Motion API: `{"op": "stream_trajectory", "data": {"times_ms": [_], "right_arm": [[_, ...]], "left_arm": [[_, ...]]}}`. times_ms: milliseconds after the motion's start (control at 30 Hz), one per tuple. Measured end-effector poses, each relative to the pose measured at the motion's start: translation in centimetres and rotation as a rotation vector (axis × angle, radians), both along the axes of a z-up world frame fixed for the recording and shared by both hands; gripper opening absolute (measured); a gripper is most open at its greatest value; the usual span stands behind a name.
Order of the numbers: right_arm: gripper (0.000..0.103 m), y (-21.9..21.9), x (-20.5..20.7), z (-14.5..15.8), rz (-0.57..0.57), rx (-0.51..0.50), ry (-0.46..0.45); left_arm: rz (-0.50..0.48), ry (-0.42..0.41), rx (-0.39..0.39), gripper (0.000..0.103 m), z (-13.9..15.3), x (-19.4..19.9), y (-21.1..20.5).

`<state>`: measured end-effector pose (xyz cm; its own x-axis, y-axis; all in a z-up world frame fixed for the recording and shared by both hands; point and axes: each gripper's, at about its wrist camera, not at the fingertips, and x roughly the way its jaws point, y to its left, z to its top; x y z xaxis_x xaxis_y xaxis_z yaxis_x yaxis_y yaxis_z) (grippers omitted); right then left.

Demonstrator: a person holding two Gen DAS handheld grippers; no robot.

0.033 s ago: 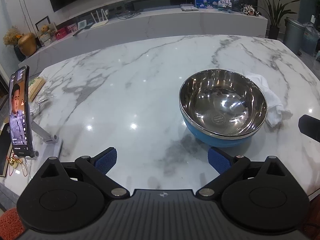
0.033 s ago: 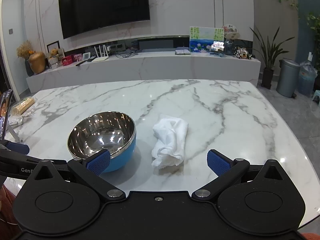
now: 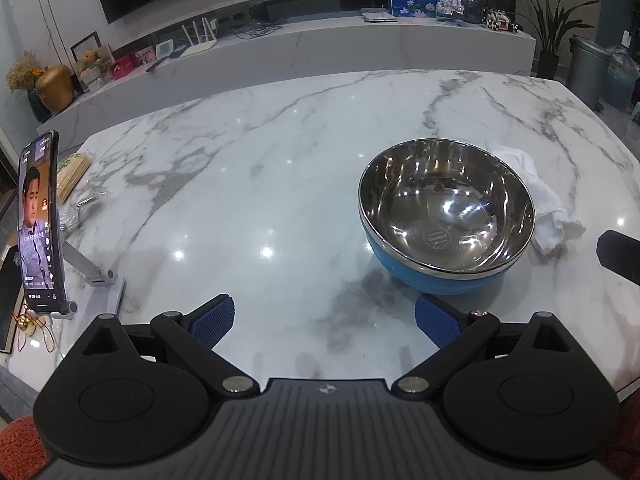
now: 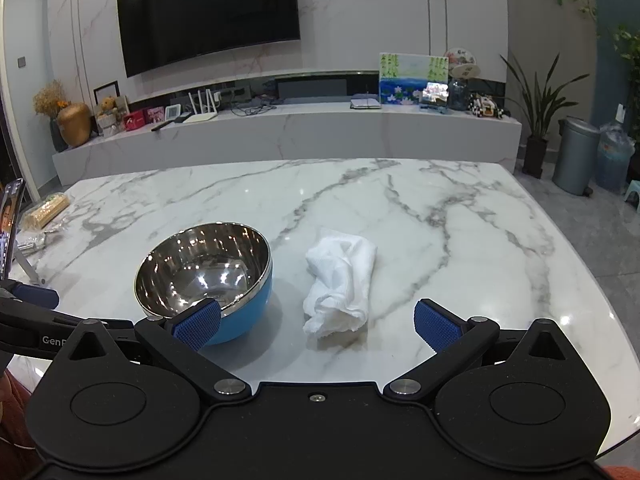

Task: Clean bowl
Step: 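Move both tools toward the steel bowl and white cloth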

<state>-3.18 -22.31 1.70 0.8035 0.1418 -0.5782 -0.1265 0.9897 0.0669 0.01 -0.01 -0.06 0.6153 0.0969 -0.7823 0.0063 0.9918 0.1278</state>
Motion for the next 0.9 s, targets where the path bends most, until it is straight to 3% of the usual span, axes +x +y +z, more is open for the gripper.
{"op": "stream_trajectory", "data": {"times_ms": [900], "right_arm": [[0.103, -0.4, 0.4, -0.3, -0.002, -0.001, 0.013]], "left_arm": [[-0.097, 0.02, -0.101, 0.095, -1.2, 0.4, 0.1]]}}
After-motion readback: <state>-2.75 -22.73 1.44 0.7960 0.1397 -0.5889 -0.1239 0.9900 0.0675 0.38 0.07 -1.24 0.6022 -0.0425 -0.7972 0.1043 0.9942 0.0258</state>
